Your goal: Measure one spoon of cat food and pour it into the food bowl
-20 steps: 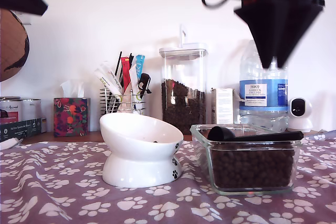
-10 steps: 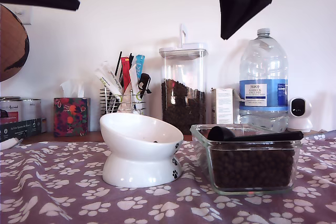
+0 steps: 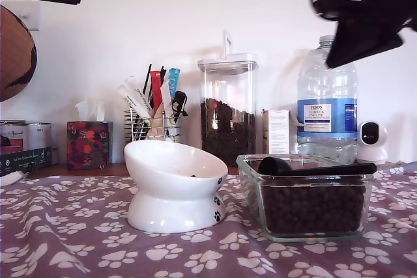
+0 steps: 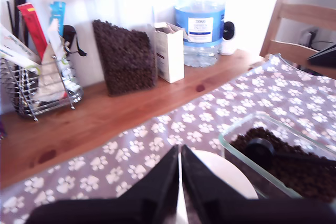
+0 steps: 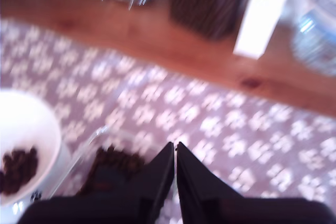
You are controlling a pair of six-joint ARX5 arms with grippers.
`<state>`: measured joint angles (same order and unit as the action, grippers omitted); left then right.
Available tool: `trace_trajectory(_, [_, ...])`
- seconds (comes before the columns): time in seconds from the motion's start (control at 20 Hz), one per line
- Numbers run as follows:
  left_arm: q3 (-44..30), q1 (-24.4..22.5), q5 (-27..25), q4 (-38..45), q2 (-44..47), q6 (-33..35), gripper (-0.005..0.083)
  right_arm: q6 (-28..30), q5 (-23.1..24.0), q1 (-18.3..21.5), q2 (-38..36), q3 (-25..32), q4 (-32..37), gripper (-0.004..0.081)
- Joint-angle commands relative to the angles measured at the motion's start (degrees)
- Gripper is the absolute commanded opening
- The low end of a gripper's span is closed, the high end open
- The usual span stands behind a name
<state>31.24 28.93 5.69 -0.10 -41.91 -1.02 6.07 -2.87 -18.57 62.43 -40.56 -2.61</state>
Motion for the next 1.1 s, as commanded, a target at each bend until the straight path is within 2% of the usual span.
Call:
trace_trajectory(0.0, [-3.13, -1.46, -0.09, 1.44, 2.12, 0.48, -0.0022, -0.07, -1.73, 2.82, -5.95, 4.90, 12.55, -0.0010])
trace_trajectory(0.2, [-7.87, -2.56, 0.31, 0.90, 9.81, -1.11, -0.0022, -1.75, -2.95, 6.25, -20.15, 11.89, 9.86, -0.0010])
trace_trajectory(0.3, [-8.33, -2.56, 0.24, -2.73, 14.21, -1.99, -0.0022, -2.12, -2.95, 6.16, -27.06, 13.40, 2.99, -0.0010])
trace_trajectory(0.5, [-8.31, -2.51, 0.33, -9.99, 21.35, -2.21, -0.0022, -1.57, -2.58, 5.55, -35.80, 13.49, -8.87, -0.0010])
trace_trajectory(0.65, [-8.31, -2.56, -0.13, -16.13, 24.09, -3.08, -0.0022, -1.55, -2.58, 5.55, -38.99, 13.49, -14.73, -0.0010])
trace_trajectory(1.05, [-8.31, -2.56, -0.17, -28.28, 24.37, -3.08, -0.0022, -1.55, -2.58, 5.55, -39.08, 13.49, -27.69, -0.0010])
